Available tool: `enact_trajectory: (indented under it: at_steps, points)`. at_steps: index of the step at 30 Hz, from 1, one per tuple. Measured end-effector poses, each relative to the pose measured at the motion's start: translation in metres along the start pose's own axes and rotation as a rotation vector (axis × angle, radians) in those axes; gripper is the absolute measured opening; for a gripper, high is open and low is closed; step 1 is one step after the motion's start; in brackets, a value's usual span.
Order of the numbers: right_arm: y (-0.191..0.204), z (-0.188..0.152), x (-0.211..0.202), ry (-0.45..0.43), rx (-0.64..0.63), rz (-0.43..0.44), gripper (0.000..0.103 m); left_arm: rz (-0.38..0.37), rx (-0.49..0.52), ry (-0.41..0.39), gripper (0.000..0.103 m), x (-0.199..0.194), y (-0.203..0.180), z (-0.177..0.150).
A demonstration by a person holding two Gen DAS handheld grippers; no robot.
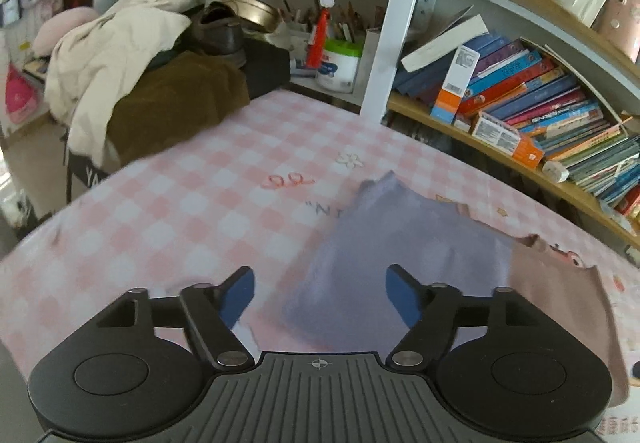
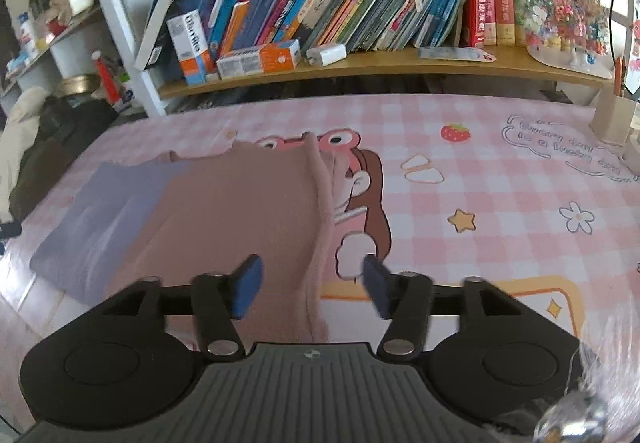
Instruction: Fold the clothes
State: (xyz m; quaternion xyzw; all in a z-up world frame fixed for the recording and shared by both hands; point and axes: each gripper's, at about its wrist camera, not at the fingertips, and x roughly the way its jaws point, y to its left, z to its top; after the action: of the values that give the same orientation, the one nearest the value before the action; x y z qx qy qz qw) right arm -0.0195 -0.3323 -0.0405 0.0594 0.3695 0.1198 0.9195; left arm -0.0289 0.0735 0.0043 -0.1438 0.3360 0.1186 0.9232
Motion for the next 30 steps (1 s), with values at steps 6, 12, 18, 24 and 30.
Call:
enact_trajectory:
  at_steps: [6, 12, 18, 24, 30]
  points:
    - [0.007, -0.016, -0.002, 0.053, -0.09, 0.005, 0.081, -0.009, -0.012, 0.054, 0.088, -0.015, -0.021, -0.033]
    - [0.02, -0.033, -0.007, 0.088, -0.158, 0.028, 0.091, -0.038, -0.053, 0.124, 0.09, -0.014, -0.031, -0.053]
    - [0.026, -0.037, -0.01, 0.085, -0.194, 0.015, 0.096, -0.085, -0.052, 0.174, 0.091, -0.003, -0.037, -0.053]
    - [0.026, -0.035, -0.009, 0.081, -0.148, -0.027, 0.096, -0.145, -0.105, 0.199, 0.09, 0.008, -0.027, -0.046]
    - [0.034, -0.027, -0.011, 0.035, -0.115, -0.072, 0.096, -0.161, -0.211, 0.174, 0.088, 0.018, -0.003, -0.035]
